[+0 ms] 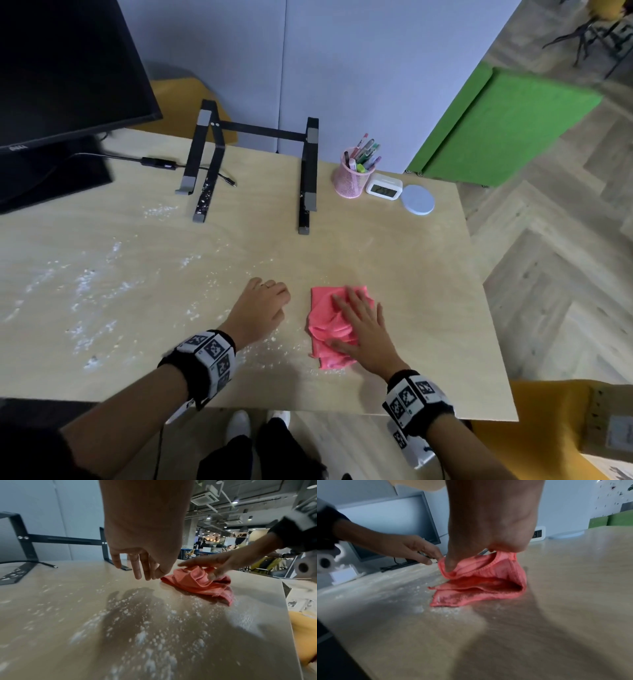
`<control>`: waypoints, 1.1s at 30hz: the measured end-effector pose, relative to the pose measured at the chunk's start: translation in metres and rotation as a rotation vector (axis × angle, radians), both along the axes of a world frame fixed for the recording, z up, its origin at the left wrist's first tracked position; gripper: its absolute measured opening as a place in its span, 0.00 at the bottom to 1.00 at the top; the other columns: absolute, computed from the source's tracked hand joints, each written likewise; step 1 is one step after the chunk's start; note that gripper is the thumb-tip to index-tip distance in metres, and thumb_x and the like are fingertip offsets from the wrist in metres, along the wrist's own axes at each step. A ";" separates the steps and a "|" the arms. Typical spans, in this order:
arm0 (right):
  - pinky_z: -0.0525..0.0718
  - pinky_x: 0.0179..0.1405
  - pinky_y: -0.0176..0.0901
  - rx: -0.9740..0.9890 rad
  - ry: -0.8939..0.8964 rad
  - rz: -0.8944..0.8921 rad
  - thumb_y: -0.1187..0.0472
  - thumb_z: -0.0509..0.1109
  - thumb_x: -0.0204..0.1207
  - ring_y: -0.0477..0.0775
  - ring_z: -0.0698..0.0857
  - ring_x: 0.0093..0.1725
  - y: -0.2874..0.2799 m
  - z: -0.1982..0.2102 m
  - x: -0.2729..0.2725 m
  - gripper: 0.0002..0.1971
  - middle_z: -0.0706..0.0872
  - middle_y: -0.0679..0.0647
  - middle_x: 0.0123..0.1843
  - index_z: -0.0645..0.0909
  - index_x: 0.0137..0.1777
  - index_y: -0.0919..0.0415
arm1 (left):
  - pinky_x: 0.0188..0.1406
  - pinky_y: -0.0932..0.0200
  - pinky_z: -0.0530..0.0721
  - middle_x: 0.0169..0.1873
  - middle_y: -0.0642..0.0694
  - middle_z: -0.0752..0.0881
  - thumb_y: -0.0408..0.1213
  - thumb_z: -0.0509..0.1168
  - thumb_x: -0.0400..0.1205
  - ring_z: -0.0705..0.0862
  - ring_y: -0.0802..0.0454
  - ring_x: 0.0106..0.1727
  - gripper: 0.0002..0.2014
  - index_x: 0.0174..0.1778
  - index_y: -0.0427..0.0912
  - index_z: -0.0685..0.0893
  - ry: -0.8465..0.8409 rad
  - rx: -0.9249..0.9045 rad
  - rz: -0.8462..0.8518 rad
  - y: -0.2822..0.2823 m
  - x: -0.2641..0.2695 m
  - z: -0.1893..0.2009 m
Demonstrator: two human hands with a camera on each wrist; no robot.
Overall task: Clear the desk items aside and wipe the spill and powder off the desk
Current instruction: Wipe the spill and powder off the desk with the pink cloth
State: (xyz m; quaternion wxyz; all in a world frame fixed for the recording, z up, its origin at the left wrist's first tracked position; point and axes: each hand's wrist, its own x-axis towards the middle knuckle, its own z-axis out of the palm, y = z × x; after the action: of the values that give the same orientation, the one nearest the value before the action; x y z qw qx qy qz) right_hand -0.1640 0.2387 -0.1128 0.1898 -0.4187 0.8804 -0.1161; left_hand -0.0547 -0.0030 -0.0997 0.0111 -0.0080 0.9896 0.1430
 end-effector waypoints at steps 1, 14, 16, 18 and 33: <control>0.34 0.79 0.67 0.021 0.006 0.047 0.29 0.49 0.73 0.51 0.32 0.82 0.001 -0.008 -0.002 0.41 0.35 0.46 0.84 0.38 0.81 0.42 | 0.54 0.48 0.80 0.43 0.51 0.85 0.40 0.48 0.73 0.83 0.51 0.42 0.18 0.43 0.45 0.83 0.003 -0.003 0.007 -0.001 0.003 -0.001; 0.84 0.27 0.30 -0.447 -0.264 -0.450 0.65 0.55 0.84 0.37 0.86 0.32 0.028 -0.012 0.006 0.18 0.87 0.47 0.38 0.76 0.69 0.50 | 0.74 0.54 0.62 0.74 0.50 0.74 0.54 0.58 0.79 0.69 0.54 0.76 0.29 0.75 0.43 0.72 -0.049 0.037 -0.005 -0.002 0.124 -0.006; 0.86 0.38 0.30 -0.514 -0.238 -0.408 0.71 0.57 0.82 0.39 0.88 0.39 0.040 -0.007 0.022 0.23 0.88 0.50 0.44 0.75 0.65 0.41 | 0.77 0.55 0.56 0.77 0.46 0.71 0.58 0.57 0.78 0.64 0.52 0.79 0.35 0.77 0.40 0.69 -0.120 0.008 0.026 -0.002 0.156 -0.012; 0.82 0.58 0.35 -0.510 -0.138 -0.333 0.59 0.59 0.83 0.45 0.85 0.55 0.049 -0.006 0.034 0.16 0.86 0.53 0.57 0.74 0.64 0.37 | 0.79 0.54 0.51 0.79 0.43 0.68 0.62 0.57 0.78 0.63 0.48 0.79 0.39 0.77 0.36 0.68 -0.177 -0.024 0.061 0.000 0.181 -0.019; 0.75 0.63 0.58 -0.316 0.096 -0.354 0.63 0.69 0.75 0.58 0.80 0.67 0.001 -0.018 0.035 0.22 0.84 0.55 0.66 0.78 0.69 0.52 | 0.79 0.46 0.50 0.80 0.32 0.60 0.67 0.53 0.77 0.59 0.37 0.80 0.47 0.78 0.28 0.60 -0.264 -0.033 0.054 0.000 0.181 -0.048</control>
State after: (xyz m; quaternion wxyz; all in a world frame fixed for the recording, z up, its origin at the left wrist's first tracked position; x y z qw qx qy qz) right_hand -0.1295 0.2401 -0.1307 0.0569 -0.2876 0.9190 -0.2638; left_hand 0.1263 -0.0034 -0.1478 0.1371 -0.0537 0.9812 0.1247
